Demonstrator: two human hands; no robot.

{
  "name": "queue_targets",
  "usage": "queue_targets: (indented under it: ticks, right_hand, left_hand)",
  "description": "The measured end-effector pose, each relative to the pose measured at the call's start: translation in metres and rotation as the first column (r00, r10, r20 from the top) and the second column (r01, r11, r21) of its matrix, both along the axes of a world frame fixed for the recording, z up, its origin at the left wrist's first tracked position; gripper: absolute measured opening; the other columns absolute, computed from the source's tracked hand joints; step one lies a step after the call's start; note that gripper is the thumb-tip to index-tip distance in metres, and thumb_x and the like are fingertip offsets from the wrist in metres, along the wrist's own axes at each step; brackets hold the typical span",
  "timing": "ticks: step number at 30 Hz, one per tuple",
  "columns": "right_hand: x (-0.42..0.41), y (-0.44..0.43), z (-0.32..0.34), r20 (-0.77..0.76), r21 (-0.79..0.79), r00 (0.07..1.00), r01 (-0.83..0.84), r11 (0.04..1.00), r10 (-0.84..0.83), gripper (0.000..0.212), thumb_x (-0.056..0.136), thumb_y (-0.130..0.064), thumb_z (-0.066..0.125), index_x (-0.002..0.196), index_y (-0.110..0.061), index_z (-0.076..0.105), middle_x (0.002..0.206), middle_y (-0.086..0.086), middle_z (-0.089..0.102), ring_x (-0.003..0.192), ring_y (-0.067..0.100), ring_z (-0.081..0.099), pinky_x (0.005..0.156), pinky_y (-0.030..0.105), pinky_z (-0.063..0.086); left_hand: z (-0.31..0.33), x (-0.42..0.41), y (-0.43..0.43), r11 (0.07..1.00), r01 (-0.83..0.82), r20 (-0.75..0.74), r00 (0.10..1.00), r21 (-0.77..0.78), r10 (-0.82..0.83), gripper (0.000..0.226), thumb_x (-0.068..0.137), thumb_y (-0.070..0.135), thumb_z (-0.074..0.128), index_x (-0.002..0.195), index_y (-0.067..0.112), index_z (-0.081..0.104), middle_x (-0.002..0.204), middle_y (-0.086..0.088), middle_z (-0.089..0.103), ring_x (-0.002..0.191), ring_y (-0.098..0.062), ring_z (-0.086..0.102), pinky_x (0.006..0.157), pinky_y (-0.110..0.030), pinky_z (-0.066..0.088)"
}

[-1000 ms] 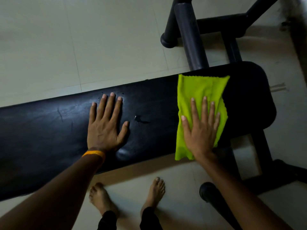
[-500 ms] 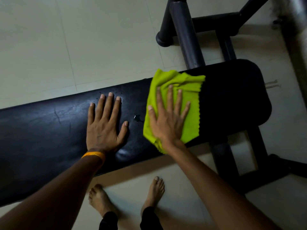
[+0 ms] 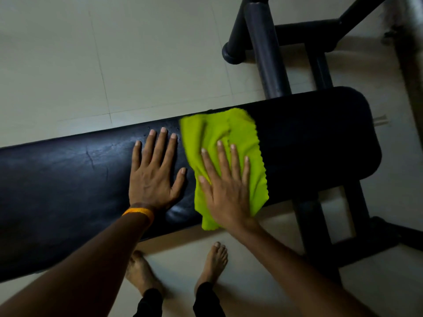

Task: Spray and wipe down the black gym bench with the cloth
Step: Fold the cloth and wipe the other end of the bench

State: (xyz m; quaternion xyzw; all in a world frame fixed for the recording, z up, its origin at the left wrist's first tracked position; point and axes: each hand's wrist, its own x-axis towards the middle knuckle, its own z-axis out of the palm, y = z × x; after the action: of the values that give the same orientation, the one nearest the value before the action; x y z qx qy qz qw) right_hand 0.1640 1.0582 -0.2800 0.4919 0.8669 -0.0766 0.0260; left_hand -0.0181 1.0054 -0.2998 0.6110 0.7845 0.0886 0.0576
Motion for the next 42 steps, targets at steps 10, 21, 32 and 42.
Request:
queue_targets:
  ticks: [10,21,32,42]
  right_hand:
    - [0.001,0.034,-0.008,-0.007,0.080,0.964,0.267,0.960,-0.267,0.060,0.102,-0.055,0.025,0.158,-0.033,0.025,0.168,0.004,0.018,0.156,0.033,0.010,0.123,0.059,0.011]
    - [-0.013,0.073,-0.012,-0.050,0.100,0.919,0.395,0.913,-0.392,0.066,0.098,-0.063,0.025,0.158,-0.034,0.026,0.168,0.004,0.017,0.156,0.032,0.010,0.122,0.060,0.010]
    - [-0.013,0.058,-0.004,0.005,0.052,0.944,0.329,0.943,-0.330,0.073,0.094,-0.071,0.023,0.159,-0.037,0.018,0.169,0.004,0.011,0.156,0.033,0.006,0.122,0.062,0.010]
    - [-0.065,0.068,-0.005,0.028,0.045,0.999,0.017,0.999,-0.019,0.066,0.097,-0.066,0.027,0.157,-0.039,0.023,0.168,0.001,0.018,0.156,0.028,0.012,0.122,0.061,0.010]
  left_hand:
    - [-0.001,-0.001,-0.002,0.999,0.006,0.004,1.000,-0.037,-0.005,0.075,0.097,0.053,0.032,0.161,0.015,0.018,0.170,-0.010,0.012,0.157,-0.029,0.006,0.126,-0.053,0.007]
    - [-0.001,-0.001,-0.002,1.000,0.014,0.049,0.999,-0.008,-0.013,0.070,0.102,0.049,0.031,0.161,0.014,0.019,0.169,-0.011,0.013,0.157,-0.028,0.007,0.126,-0.052,0.006]
    - [0.012,-0.074,-0.069,0.978,-0.179,0.027,0.983,-0.112,0.183,0.080,0.096,0.066,0.031,0.162,0.024,0.014,0.171,-0.008,0.006,0.157,-0.034,0.001,0.121,-0.066,0.001]
    - [0.004,-0.083,-0.077,0.970,-0.204,-0.020,0.979,-0.135,0.203,0.084,0.093,0.069,0.028,0.162,0.025,0.012,0.171,-0.006,0.005,0.157,-0.034,0.000,0.118,-0.071,0.003]
